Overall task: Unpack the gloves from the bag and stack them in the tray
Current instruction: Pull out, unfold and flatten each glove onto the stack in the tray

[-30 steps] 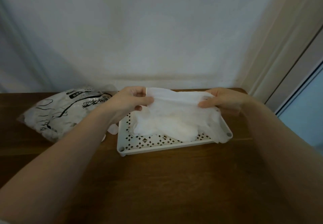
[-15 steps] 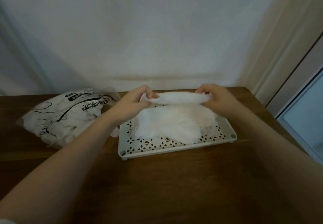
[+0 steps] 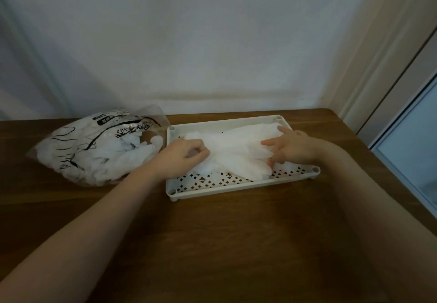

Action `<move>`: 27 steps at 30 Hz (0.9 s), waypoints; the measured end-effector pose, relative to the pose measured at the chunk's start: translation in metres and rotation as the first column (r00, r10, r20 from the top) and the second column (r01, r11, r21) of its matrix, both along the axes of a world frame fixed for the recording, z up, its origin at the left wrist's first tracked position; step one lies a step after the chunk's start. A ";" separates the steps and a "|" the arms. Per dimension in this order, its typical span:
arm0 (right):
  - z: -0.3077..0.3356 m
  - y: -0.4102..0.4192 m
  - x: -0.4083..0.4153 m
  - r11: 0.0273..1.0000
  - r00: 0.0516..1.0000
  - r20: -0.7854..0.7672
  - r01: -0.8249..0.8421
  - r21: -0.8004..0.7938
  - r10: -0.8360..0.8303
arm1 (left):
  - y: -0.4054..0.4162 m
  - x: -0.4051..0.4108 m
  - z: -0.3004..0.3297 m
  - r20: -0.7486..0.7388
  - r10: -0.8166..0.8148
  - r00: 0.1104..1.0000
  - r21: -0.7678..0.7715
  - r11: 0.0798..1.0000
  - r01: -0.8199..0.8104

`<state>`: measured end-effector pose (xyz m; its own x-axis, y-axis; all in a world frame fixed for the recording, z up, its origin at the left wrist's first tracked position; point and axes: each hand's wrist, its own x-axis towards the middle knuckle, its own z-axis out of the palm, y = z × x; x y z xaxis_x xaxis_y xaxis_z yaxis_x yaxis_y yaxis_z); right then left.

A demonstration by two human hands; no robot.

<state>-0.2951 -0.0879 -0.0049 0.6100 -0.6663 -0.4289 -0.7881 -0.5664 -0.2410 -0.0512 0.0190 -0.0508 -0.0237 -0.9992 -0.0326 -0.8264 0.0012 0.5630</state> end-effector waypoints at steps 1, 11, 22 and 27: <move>0.008 0.003 -0.001 0.989 0.995 0.048 0.078 0.126 -0.085 | 0.001 -0.001 0.001 -0.011 0.041 0.999 -0.010 0.999 -0.041; -0.039 0.018 0.069 0.972 0.906 0.424 0.090 -0.215 0.010 | -0.015 -0.009 0.001 0.138 0.078 0.987 -0.035 0.997 -0.074; -0.071 -0.005 0.030 0.980 0.993 -0.018 0.110 -0.163 -0.114 | -0.004 -0.007 -0.017 0.634 -0.022 0.773 0.150 0.984 -0.095; -0.062 -0.009 0.023 0.974 0.979 -0.042 0.195 -0.119 -0.201 | -0.006 -0.008 -0.017 0.667 -0.019 0.745 0.235 0.954 -0.187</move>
<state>-0.2716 -0.0972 -0.0667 0.4397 -0.8178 -0.3713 -0.8972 -0.4195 -0.1384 -0.0595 0.0126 -0.0676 0.1899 -0.9428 -0.2741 -0.9765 -0.1524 -0.1523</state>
